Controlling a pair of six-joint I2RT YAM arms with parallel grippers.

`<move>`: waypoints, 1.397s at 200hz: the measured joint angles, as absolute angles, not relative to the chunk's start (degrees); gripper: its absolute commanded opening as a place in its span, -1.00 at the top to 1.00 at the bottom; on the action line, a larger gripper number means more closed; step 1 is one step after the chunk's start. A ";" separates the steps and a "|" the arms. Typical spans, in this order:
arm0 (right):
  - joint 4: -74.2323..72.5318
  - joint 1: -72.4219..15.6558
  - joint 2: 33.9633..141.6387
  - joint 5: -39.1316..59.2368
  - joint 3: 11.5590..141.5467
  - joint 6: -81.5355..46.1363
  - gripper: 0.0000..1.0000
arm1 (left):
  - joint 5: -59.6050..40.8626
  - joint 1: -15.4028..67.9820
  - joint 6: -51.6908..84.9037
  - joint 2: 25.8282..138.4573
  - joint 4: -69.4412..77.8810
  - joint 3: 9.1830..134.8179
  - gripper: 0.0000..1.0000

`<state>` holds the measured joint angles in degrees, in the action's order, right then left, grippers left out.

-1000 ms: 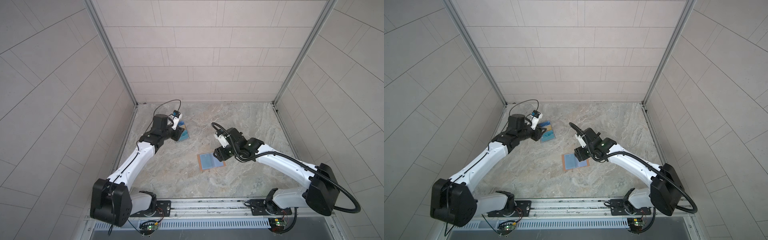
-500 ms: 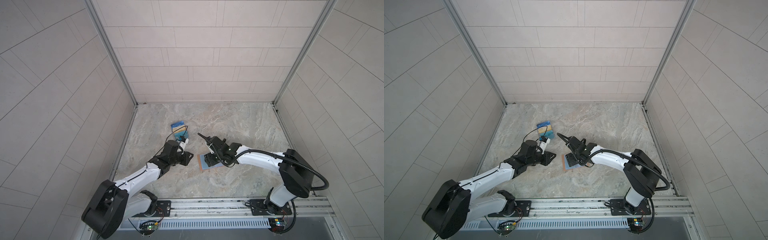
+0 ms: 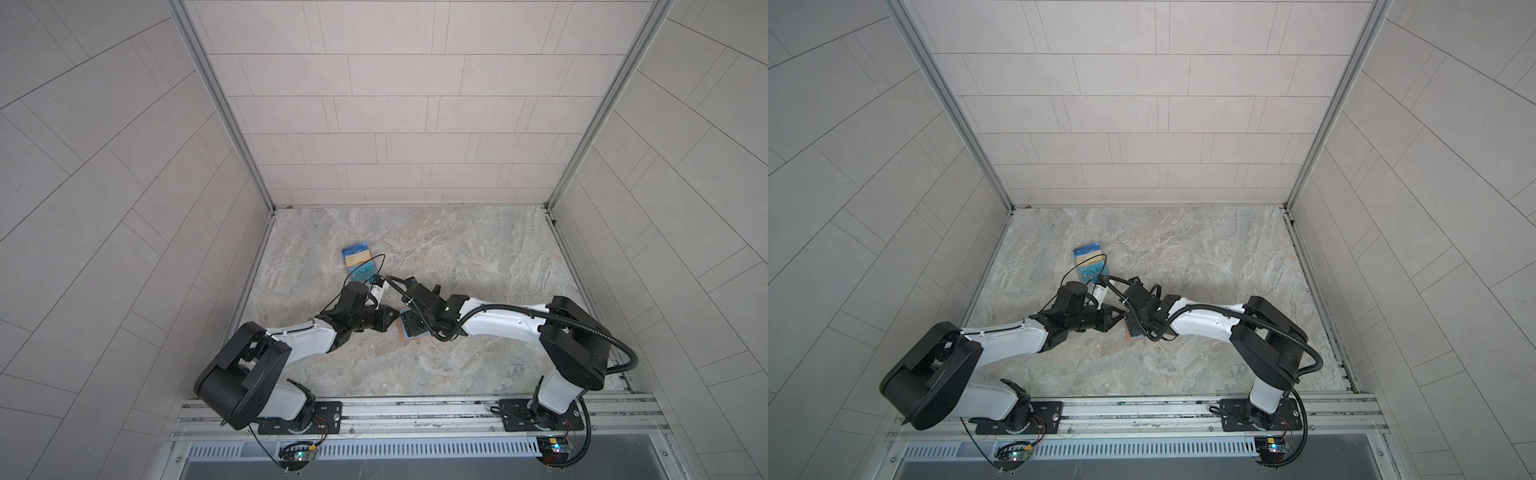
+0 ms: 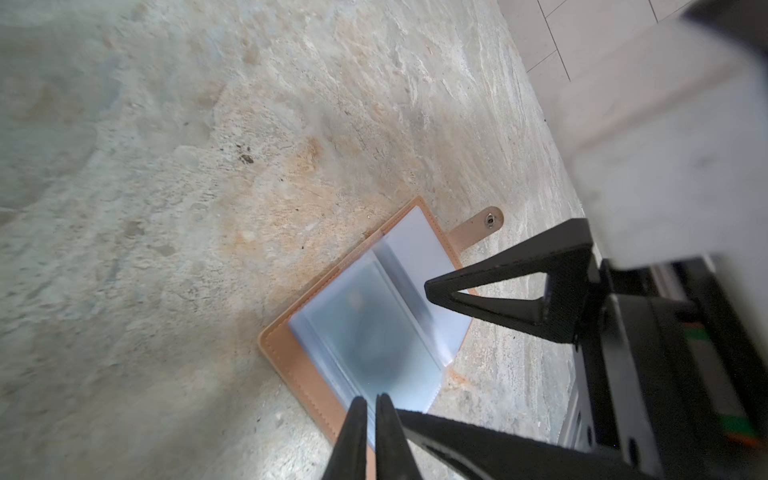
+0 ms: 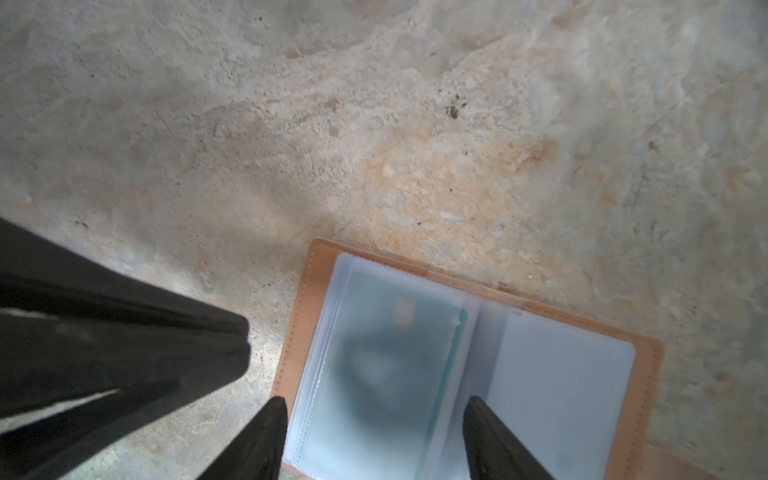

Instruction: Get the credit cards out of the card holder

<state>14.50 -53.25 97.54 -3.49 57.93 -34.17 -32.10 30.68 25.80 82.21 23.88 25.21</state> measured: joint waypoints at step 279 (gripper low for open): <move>11.81 -53.91 102.52 -10.85 57.69 -35.35 -0.21 | -31.20 30.68 30.20 95.48 36.64 24.32 0.99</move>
